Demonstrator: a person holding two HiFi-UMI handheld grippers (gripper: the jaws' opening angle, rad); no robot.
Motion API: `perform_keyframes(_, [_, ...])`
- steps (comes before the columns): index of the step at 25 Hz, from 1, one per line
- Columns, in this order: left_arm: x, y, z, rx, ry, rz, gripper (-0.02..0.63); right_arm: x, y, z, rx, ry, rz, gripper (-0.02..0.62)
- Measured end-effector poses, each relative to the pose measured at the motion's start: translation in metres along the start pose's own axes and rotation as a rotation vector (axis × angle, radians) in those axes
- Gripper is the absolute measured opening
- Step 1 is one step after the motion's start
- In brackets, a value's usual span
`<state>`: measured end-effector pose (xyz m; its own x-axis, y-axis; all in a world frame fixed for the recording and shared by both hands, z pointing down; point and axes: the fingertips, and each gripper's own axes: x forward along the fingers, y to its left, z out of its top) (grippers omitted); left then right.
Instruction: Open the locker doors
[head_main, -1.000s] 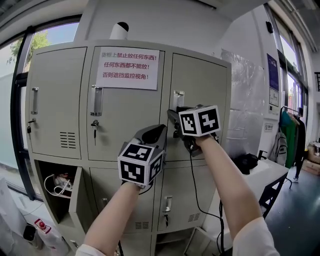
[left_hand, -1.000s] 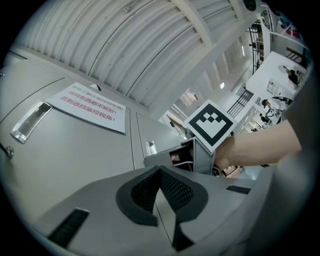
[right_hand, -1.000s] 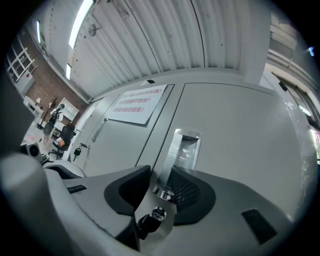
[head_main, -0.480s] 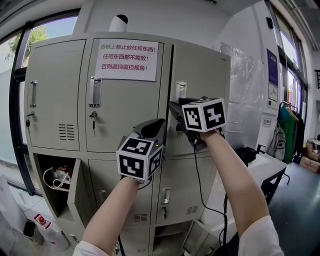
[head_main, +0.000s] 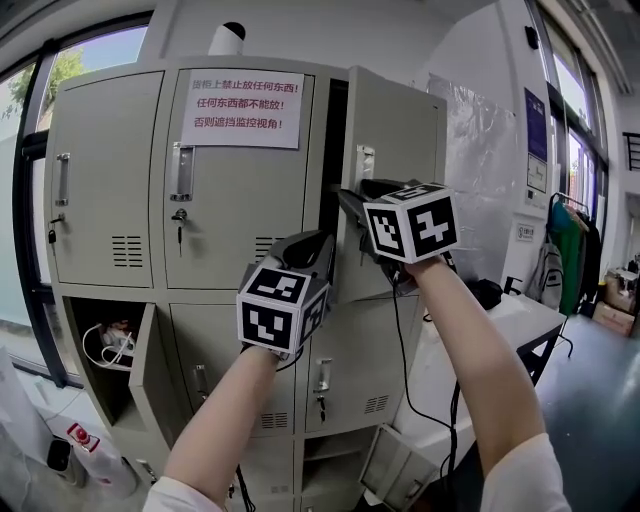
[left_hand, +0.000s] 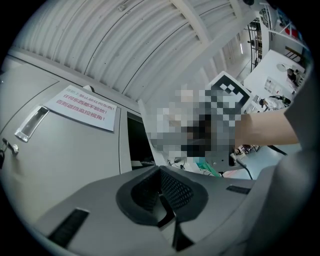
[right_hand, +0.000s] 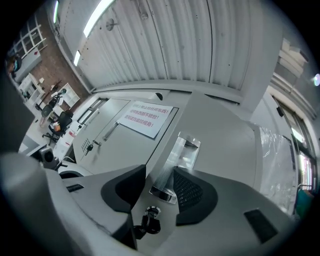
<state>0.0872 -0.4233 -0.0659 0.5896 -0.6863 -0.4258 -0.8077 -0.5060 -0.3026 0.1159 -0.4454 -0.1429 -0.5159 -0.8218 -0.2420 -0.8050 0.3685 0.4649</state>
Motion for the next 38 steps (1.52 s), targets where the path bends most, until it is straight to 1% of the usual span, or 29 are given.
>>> perform_keyframes(3, [-0.001, -0.007, 0.000, -0.005, -0.001, -0.009, 0.006, -0.014, -0.002, 0.004, -0.051, -0.027, -0.013, 0.175])
perform_keyframes(9, [0.001, -0.022, 0.001, -0.032, -0.008, -0.030, 0.005, -0.044, -0.010, 0.008, -0.002, -0.048, -0.005, 0.184])
perform_keyframes(16, [0.006, -0.042, 0.005, -0.075, -0.029, -0.056, 0.005, -0.083, -0.022, 0.013, -0.056, -0.049, -0.022, 0.187])
perform_keyframes(20, [0.008, -0.052, -0.004, -0.113, -0.025, -0.071, 0.005, -0.108, -0.034, 0.014, -0.054, -0.061, -0.043, 0.187])
perform_keyframes(23, [0.011, -0.061, -0.010, -0.144, -0.020, -0.088, 0.005, -0.127, -0.044, 0.013, -0.063, -0.047, -0.060, 0.187])
perform_keyframes(26, [0.013, -0.070, -0.013, -0.155, -0.014, -0.100, 0.005, -0.145, -0.056, 0.011, -0.061, -0.033, -0.076, 0.187])
perform_keyframes(29, [0.015, -0.080, -0.013, -0.160, -0.013, -0.114, 0.005, -0.164, -0.070, 0.009, -0.057, -0.031, -0.114, 0.187])
perform_keyframes(33, [0.019, -0.098, -0.006, -0.174, -0.021, -0.141, 0.005, -0.188, -0.091, 0.005, -0.071, -0.026, -0.194, 0.185])
perform_keyframes(36, [0.025, -0.119, 0.001, -0.178, -0.026, -0.174, 0.006, -0.202, -0.105, 0.002, -0.111, -0.002, -0.258, 0.179])
perform_keyframes(38, [0.030, -0.133, 0.005, -0.182, -0.030, -0.196, 0.005, -0.210, -0.112, -0.001, -0.161, 0.023, -0.301, 0.173])
